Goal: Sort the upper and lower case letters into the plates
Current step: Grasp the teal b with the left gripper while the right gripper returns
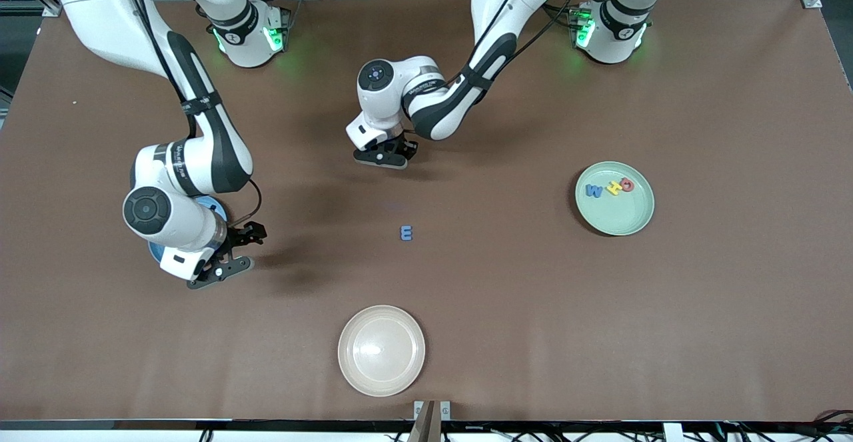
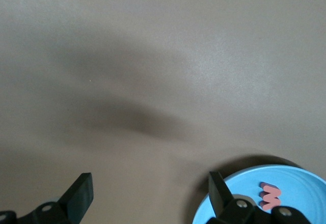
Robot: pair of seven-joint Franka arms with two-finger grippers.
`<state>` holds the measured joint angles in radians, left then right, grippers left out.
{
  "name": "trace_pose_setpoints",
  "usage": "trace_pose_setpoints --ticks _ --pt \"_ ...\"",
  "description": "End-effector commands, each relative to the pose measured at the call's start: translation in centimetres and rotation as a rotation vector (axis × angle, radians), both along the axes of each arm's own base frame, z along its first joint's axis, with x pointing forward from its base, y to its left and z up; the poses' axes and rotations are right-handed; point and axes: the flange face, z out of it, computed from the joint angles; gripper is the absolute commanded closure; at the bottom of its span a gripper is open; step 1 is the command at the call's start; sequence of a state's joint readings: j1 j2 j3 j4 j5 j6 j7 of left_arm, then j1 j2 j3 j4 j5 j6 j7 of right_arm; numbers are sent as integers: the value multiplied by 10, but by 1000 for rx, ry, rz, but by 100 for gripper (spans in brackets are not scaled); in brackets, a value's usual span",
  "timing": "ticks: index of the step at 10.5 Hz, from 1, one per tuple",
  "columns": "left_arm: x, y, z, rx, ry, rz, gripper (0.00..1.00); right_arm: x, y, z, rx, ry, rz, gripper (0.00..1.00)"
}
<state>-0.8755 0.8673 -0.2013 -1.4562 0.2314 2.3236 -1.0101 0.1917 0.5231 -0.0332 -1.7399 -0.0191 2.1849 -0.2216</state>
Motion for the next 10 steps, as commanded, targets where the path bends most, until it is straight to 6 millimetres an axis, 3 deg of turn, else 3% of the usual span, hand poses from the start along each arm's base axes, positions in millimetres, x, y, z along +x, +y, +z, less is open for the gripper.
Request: trace_pose_setpoints --ticks 1,4,5,7,10 --pt "47 33 30 23 56 -2 80 5 3 1 -1 9 -12 0" --pt "106 95 72 57 152 -90 80 3 18 0 -1 4 -33 0" --pt "131 127 92 67 182 -135 80 2 37 -3 -5 -2 -75 0" --pt "164 196 115 119 288 -247 80 -1 90 -2 -10 -27 -186 0" --pt "181 306 118 155 400 -311 80 -9 183 -10 -3 -61 -300 0"
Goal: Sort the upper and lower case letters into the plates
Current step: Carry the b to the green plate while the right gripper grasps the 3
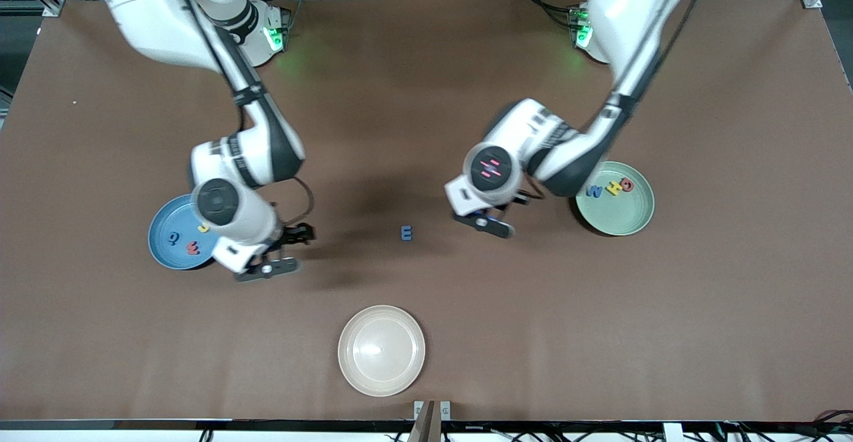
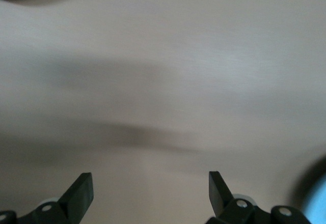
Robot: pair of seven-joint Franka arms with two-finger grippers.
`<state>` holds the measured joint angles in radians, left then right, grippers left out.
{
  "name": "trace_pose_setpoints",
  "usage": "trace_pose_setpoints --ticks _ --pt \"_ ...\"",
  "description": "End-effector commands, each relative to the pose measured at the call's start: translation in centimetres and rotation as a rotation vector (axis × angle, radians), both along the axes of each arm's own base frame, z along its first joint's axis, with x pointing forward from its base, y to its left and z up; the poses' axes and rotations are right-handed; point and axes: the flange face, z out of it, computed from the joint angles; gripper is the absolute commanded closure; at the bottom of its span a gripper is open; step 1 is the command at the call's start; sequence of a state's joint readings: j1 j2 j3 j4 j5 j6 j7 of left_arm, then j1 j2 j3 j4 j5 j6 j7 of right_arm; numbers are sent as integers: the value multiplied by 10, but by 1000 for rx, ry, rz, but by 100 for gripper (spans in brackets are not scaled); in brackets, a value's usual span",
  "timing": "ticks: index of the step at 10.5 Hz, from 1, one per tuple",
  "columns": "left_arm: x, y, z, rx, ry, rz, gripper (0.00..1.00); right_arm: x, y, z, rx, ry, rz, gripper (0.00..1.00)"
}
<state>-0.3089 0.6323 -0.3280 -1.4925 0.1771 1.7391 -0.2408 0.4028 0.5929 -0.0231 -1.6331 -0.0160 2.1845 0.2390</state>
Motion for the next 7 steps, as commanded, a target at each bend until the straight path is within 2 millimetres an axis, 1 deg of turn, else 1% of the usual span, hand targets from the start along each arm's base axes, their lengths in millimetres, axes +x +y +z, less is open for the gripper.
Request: trace_pose_setpoints --ticks 1,2,3,4,5,6,7 --pt "-15 68 -2 -1 83 -40 80 -7 68 -19 9 -3 -58 0" --pt "-15 99 -9 -1 108 -43 80 -23 106 -28 4 -2 -32 0" --pt "-17 127 -19 -7 124 -36 80 -39 144 -34 -1 -13 -47 0" --pt "-21 153 -28 -10 134 -21 80 -45 164 -40 3 -18 -58 0" --pt "-32 180 -42 -20 111 7 83 -44 175 -47 7 -21 -40 0" --pt "-43 210 -55 -53 80 -1 83 -38 181 -55 17 -26 1 0" --pt "-45 234 -65 -87 76 -25 83 -35 189 -65 24 -26 34 0"
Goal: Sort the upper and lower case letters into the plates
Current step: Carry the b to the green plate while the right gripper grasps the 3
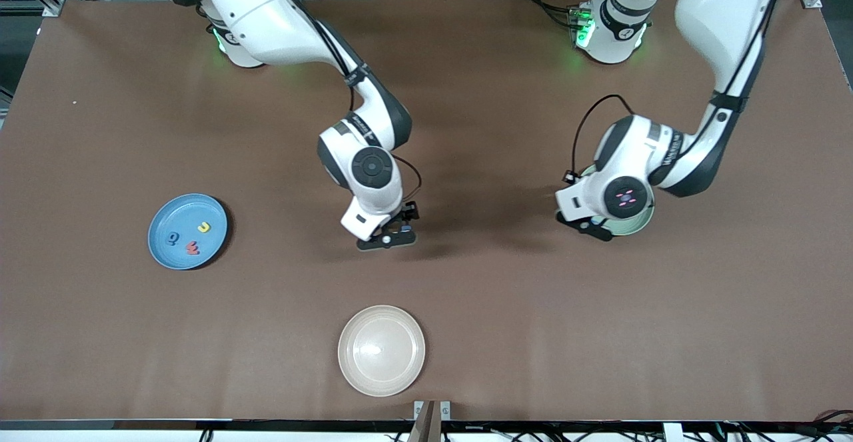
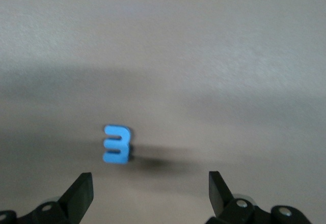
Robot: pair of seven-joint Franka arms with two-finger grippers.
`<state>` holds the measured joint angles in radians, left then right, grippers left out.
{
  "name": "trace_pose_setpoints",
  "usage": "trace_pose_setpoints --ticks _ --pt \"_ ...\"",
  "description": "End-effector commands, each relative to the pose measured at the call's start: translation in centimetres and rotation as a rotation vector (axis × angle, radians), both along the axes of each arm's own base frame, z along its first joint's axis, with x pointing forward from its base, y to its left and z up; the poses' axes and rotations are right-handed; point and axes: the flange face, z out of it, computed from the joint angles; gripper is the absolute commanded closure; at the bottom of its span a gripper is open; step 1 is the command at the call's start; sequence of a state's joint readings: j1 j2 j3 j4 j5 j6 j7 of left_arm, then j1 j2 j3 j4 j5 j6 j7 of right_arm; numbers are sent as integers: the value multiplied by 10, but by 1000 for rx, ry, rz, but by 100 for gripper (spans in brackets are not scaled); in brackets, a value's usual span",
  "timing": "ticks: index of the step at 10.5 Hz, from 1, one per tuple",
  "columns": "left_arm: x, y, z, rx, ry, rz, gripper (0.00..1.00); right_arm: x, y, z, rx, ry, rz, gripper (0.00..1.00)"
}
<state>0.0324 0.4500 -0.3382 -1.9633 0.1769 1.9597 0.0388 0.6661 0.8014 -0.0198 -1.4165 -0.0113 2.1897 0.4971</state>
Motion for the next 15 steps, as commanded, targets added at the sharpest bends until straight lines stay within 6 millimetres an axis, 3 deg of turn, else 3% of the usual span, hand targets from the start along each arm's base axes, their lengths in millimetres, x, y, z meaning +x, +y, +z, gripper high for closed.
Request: trace_pose_setpoints --ticks 1,3,5,6,7,9,10,11,13,15 --pt "-19 62 -7 -59 -18 1 83 22 11 -19 26 -7 30 0" --pt "-22 52 -8 -81 -8 37 73 20 18 -22 42 -24 35 0" --pt "-24 44 -9 -75 -4 108 70 11 28 -31 49 -17 35 0" --pt "-24 43 -9 -70 -6 121 51 6 32 -35 45 -10 39 0" --pt "-24 46 -13 -74 2 130 1 4 33 -37 44 -5 32 0" --pt "-22 47 -14 -76 2 132 0 2 33 -41 43 -1 33 0" --pt "-20 46 -12 -77 -2 133 0 2 33 -41 43 -2 40 59" --pt "-15 46 -7 -80 -15 134 0 3 32 -41 44 -3 34 100" --pt "4 43 22 -72 -73 182 0 5 29 -40 45 -4 36 100" --pt "27 21 66 -59 -144 264 0 8 27 -40 52 -14 34 100"
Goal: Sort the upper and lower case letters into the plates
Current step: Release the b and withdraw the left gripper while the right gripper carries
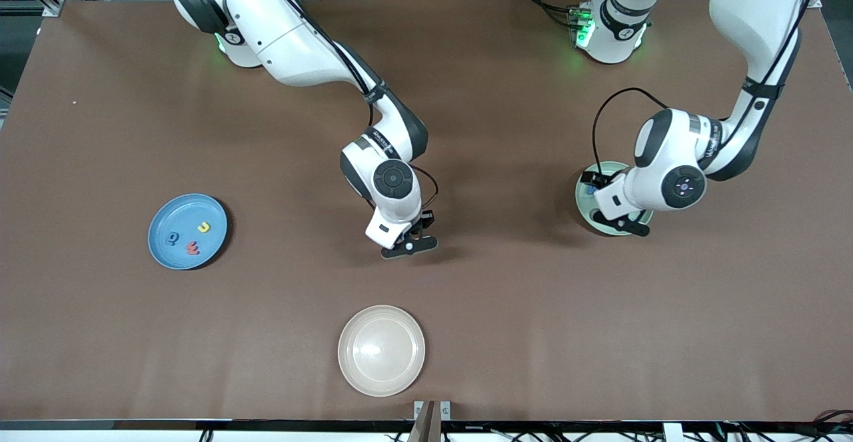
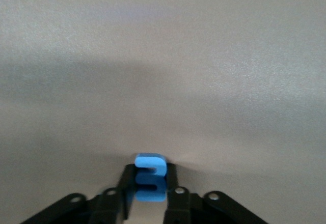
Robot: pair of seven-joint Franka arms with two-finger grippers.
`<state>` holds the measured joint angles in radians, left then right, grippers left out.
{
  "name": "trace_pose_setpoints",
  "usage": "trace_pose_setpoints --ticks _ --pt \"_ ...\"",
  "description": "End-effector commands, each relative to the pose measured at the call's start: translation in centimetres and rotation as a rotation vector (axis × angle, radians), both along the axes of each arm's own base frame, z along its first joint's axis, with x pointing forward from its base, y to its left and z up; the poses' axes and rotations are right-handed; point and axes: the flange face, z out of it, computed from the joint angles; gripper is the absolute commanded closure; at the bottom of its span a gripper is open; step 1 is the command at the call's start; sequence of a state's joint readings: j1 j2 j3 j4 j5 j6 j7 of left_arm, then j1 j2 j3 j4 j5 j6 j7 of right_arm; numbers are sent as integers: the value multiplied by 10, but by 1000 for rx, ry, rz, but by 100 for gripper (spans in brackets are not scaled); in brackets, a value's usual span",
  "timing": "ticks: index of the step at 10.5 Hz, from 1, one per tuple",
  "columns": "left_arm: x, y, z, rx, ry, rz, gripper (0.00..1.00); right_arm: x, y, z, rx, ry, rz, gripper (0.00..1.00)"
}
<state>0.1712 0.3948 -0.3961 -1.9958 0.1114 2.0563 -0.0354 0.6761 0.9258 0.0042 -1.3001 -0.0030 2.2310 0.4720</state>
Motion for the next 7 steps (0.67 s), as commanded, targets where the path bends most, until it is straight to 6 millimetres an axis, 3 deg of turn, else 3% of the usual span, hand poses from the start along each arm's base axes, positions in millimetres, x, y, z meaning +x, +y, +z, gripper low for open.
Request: trace_pose_setpoints --ticks 1,2,3,5,7 --pt "21 -24 69 19 -84 114 0 7 -4 0 14 -5 -22 100" --pt "33 -28 108 23 -145 137 0 12 -6 8 19 -15 -35 100" --pt "44 -21 145 37 -183 137 0 27 -24 22 24 -25 -66 100" --pt "62 -6 229 50 -214 151 0 61 -79 53 5 -4 -128 100" --pt "66 21 285 39 -240 87 0 83 -146 71 -31 30 -134 100"
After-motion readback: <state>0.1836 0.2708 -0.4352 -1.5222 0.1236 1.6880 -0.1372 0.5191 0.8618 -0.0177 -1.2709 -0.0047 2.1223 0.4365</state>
